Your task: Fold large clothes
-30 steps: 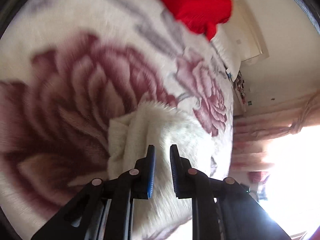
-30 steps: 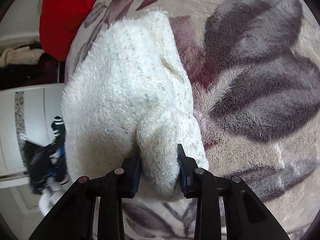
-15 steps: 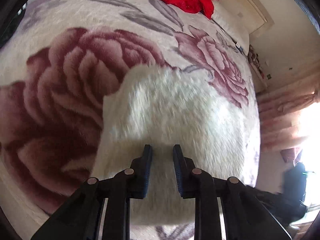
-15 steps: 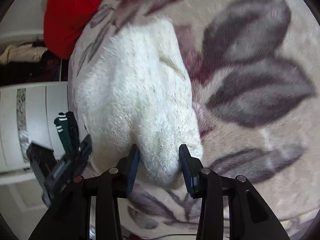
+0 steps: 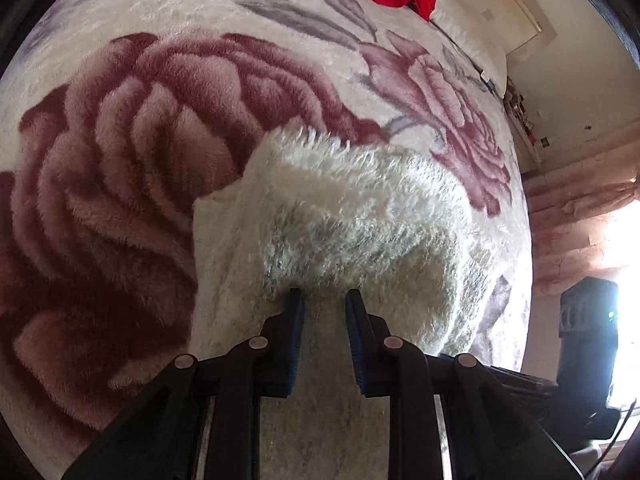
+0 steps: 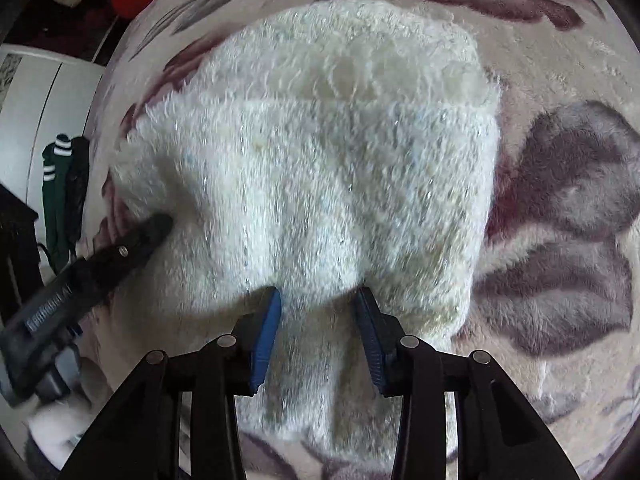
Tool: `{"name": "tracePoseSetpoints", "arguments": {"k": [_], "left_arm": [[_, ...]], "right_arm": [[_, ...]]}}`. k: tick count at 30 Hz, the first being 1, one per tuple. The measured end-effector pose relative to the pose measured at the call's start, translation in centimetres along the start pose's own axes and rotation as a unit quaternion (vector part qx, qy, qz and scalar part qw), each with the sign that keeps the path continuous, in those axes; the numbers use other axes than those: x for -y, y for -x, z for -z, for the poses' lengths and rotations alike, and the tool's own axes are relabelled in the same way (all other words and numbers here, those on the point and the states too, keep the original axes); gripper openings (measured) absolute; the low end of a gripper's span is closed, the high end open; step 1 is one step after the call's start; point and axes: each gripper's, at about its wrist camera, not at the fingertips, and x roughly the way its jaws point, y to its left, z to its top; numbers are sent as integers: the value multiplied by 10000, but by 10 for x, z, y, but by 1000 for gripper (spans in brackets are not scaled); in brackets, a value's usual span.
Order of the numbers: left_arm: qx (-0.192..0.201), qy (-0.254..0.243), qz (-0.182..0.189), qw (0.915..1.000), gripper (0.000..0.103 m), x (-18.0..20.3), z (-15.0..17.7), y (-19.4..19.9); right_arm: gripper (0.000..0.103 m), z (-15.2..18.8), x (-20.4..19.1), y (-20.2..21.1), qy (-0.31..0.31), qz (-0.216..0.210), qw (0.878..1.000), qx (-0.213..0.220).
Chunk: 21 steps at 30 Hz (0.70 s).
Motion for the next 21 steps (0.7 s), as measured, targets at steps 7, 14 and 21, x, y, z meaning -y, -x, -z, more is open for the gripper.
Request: {"name": "tracePoseSetpoints", "arguments": {"k": [7,14,21], "left_arm": [[577,216,461,9970,42,11,13,70],[946,996,787,9874,74,-5,76,91],[882,1560,711,9812,74,-32,131,70]], "right_arm": [[89,4,44,75,-420,-1417,9889,174],[96,-16,99,35,-112,-1283,9916,89],[103,-48,112,-38,-336,-2912,9550,-443]]}}
